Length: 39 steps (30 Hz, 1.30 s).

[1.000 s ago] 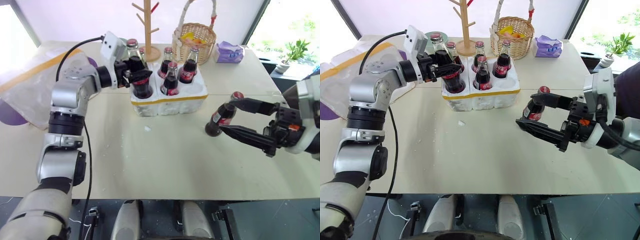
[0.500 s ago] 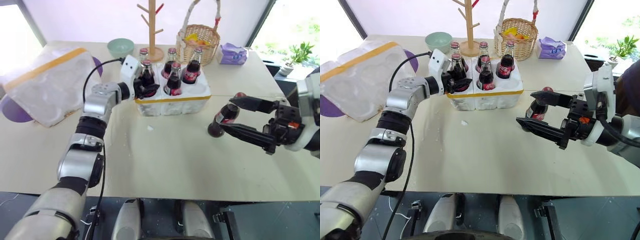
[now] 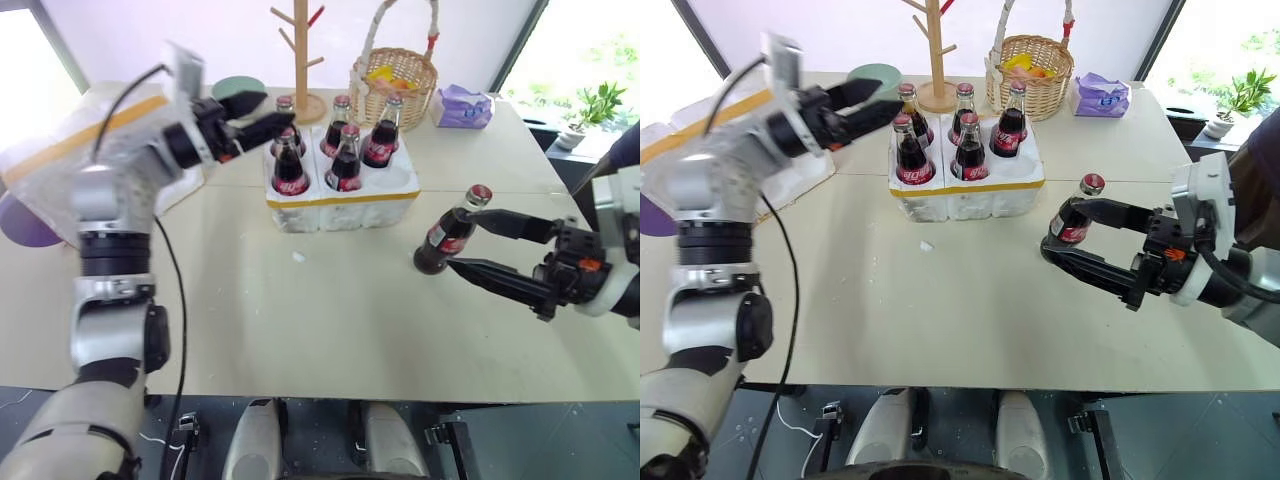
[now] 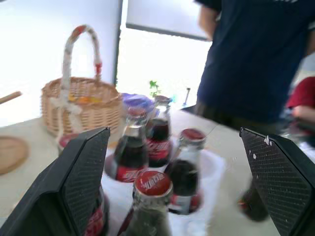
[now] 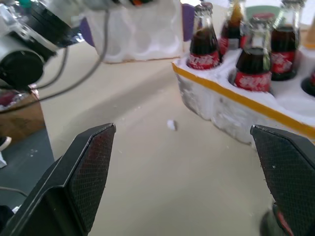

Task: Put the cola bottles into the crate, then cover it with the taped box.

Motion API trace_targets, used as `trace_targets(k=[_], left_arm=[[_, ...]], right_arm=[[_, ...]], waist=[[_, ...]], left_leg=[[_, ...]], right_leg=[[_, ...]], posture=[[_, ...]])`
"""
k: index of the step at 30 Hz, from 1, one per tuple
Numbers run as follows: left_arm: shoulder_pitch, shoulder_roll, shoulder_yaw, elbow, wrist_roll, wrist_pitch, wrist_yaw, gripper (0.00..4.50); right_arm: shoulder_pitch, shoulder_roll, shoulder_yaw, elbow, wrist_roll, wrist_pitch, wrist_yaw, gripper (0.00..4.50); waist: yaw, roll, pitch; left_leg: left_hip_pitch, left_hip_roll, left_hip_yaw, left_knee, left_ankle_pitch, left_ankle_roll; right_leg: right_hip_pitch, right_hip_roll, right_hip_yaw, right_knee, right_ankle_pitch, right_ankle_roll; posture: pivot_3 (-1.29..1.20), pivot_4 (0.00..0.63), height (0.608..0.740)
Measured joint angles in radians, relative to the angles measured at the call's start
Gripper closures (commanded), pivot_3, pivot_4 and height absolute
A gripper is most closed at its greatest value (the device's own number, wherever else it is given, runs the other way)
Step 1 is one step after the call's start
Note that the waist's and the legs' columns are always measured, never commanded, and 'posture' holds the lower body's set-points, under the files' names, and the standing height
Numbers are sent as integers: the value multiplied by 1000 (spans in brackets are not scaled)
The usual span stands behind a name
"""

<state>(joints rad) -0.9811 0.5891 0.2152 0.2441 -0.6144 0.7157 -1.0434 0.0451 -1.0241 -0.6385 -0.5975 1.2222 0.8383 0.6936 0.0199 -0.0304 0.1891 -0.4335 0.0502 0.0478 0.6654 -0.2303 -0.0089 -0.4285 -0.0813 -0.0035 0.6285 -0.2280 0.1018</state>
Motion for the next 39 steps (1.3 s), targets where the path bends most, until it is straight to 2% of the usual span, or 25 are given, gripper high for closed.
trace_targets(k=[3, 5, 8, 12, 19, 33, 35, 36, 37, 38, 39], left_arm=[[96, 105, -16, -128, -51, 56, -109, 81], [186, 170, -73, -185, -40, 69, -159, 81], [277, 201, -173, -228, 20, 34, -199, 81], [295, 153, -233, -247, 63, -49, -192, 81], [262, 77, -239, -254, 60, -74, -172, 81], [262, 68, -242, -260, 63, -76, -152, 81], [262, 66, -242, -261, 63, -76, -149, 0], [262, 65, -242, -264, 63, -76, -144, 0], [262, 66, -241, -265, 63, -75, -139, 0], [262, 66, -240, -266, 63, -75, -133, 0], [262, 66, -240, -266, 62, -75, -129, 0]], right_arm=[[63, 37, -7, 27, -78, -12, -12, 0], [84, 74, 3, 59, -145, -24, -39, 0], [76, 127, 46, 109, -221, -44, -90, 0], [16, 233, 132, 123, -295, -90, -159, 0], [-45, 296, 238, 174, -380, -127, -167, 0], [-288, 403, 415, 457, -551, -231, -100, 0], [-317, 420, 429, 507, -575, -249, -95, 513], [-324, 429, 430, 534, -583, -261, -92, 848], [-322, 431, 428, 540, -585, -267, -87, 1364], [-321, 430, 413, 540, -587, -274, -86, 1644], [-317, 428, 399, 539, -583, -272, -79, 1644]], waist=[[-7, 0, 0], [-9, 0, 0], [-8, 1, 0], [-6, 0, 0], [-11, 1, 0], [-10, 1, 0], [-10, 1, 0], [-10, 2, 0], [-8, 2, 0], [-7, 2, 0], [-8, 2, 0]], left_leg=[[3, 0, 1, 0, 0, 0], [5, 0, 1, 0, 0, 0], [6, 0, 1, -1, 0, 0], [5, 0, 1, -1, 0, -1], [5, 0, 1, -1, 0, 0], [5, 0, 2, -1, 0, 0], [5, 0, 2, -1, 0, 0], [5, 0, 2, -1, 0, 0], [5, 0, 2, -1, 0, 0], [5, 0, 2, -1, 0, 0], [5, 0, 2, -1, 0, 0]], right_leg=[[2, 0, 0, 0, -2, -3], [3, 0, 0, 0, -2, -4], [3, 0, 1, 0, -2, -4], [3, 0, 1, -1, -2, -4], [3, 0, 1, 0, -2, -4], [3, 1, 1, 0, -2, -4], [3, 1, 1, 0, -2, -4], [3, 1, 1, 0, -2, -4], [3, 1, 1, 0, -2, -4], [3, 1, 1, 0, -2, -3], [3, 1, 1, 0, -2, -3]], posture=[[0, 150, 740], [0, 150, 740], [0, 150, 740], [0, 150, 740], [0, 150, 740], [0, 150, 740], [0, 150, 740], [0, 150, 740], [0, 150, 740], [0, 150, 740], [0, 150, 740]])
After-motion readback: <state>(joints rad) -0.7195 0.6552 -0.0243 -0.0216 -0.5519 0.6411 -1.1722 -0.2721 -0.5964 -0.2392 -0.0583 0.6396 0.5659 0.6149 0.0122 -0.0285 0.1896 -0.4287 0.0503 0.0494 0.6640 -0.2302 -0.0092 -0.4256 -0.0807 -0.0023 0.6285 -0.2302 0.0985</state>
